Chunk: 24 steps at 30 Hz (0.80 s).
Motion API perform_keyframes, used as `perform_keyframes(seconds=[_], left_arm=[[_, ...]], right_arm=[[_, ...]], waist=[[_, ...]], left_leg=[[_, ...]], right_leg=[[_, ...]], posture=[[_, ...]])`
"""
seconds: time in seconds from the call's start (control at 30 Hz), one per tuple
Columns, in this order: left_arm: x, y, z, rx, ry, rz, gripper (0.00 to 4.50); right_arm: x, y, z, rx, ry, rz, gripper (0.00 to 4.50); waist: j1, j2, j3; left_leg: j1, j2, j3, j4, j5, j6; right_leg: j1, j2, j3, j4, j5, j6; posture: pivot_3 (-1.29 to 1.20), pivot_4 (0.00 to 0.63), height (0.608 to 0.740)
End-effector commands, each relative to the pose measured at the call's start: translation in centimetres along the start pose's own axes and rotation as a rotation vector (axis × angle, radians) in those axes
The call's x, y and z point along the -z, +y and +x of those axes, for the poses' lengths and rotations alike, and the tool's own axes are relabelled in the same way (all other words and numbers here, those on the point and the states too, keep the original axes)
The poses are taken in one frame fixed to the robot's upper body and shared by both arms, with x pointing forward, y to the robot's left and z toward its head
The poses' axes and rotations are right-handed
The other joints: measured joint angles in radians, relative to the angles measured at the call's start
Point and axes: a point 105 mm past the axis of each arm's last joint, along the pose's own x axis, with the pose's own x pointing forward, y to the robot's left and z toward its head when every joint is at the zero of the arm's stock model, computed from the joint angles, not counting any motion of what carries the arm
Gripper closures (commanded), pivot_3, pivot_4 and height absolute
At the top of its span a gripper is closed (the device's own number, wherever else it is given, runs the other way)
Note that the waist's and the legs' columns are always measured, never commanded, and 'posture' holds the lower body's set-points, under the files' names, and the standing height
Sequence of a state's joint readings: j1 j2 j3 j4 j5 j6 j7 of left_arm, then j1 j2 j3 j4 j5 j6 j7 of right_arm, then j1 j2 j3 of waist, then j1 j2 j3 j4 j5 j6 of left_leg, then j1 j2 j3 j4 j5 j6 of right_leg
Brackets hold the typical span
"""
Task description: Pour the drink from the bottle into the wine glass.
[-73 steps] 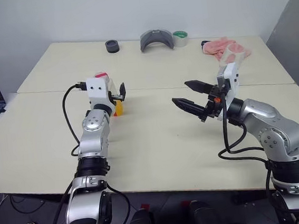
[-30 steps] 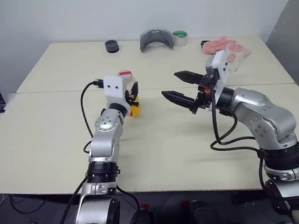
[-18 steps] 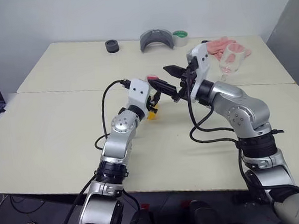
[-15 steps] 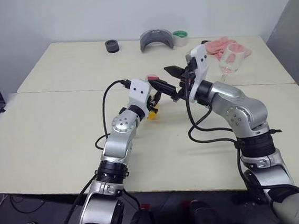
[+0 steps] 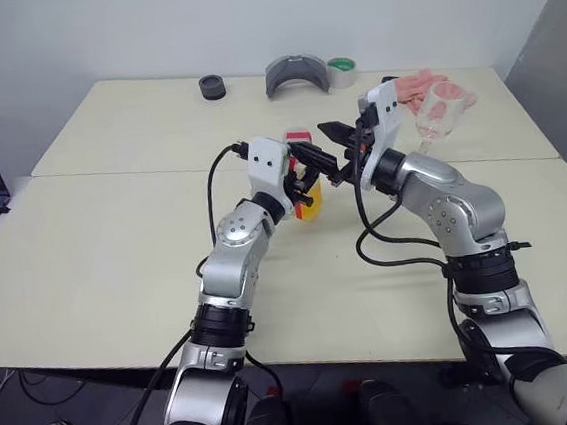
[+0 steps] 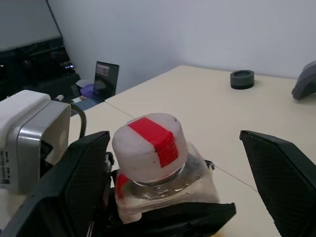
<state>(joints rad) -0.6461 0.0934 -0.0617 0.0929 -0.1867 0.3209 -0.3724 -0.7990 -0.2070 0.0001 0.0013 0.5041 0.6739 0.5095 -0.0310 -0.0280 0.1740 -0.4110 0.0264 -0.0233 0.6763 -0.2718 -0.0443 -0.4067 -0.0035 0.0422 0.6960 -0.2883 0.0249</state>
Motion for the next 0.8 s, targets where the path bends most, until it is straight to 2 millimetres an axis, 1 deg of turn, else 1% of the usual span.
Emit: perform_keyframes(seconds=[0.03,0.2,0.43,0.63,0.8], left_arm=[[-3.1,-1.3,0.0,0.100,-0.088,0.001,2.72],[-3.6,-2.2,-0.8,0.233,-0.062,0.008,2.72],[-4.4,-3.0,-1.7,0.386,-0.039,-0.001,2.72],[-4.7,-3.6,-2.1,0.466,-0.046,-0.008,2.72],[-4.8,-3.3,-2.1,0.487,-0.040,0.020,2.72]], right_arm=[[-2.6,1.3,-0.3,-0.097,-0.069,-0.020,0.00],[-2.9,1.8,-0.7,-0.170,-0.066,-0.010,0.00],[-3.8,1.7,-0.7,-0.205,-0.068,-0.026,0.00],[-3.8,2.2,-1.2,-0.233,-0.056,-0.027,0.00],[-3.4,2.3,-1.7,-0.224,-0.040,-0.033,0.00]], waist=[[0.000,0.000,0.000],[0.000,0.000,0.000],[-0.001,0.001,0.001],[0.000,0.001,0.001],[-0.001,0.002,0.001]], left_leg=[[0.000,0.000,0.000,0.000,0.000,0.000],[0.000,0.000,0.000,0.000,0.000,0.000],[0.000,0.000,0.000,0.000,0.000,0.000],[0.000,0.000,0.000,0.000,0.000,0.000],[0.000,0.000,0.000,0.000,0.000,0.000]], right_leg=[[0.000,0.000,0.000,0.000,0.000,0.000],[0.000,0.000,0.000,0.000,0.000,0.000],[0.000,0.001,0.000,0.000,0.000,0.000],[0.000,0.000,0.000,0.000,0.000,0.000],[0.000,0.000,0.000,-0.001,0.000,0.000]], posture=[[0.00,0.150,0.740],[0.00,0.150,0.740],[0.00,0.150,0.740],[0.00,0.150,0.740],[0.00,0.150,0.740]])
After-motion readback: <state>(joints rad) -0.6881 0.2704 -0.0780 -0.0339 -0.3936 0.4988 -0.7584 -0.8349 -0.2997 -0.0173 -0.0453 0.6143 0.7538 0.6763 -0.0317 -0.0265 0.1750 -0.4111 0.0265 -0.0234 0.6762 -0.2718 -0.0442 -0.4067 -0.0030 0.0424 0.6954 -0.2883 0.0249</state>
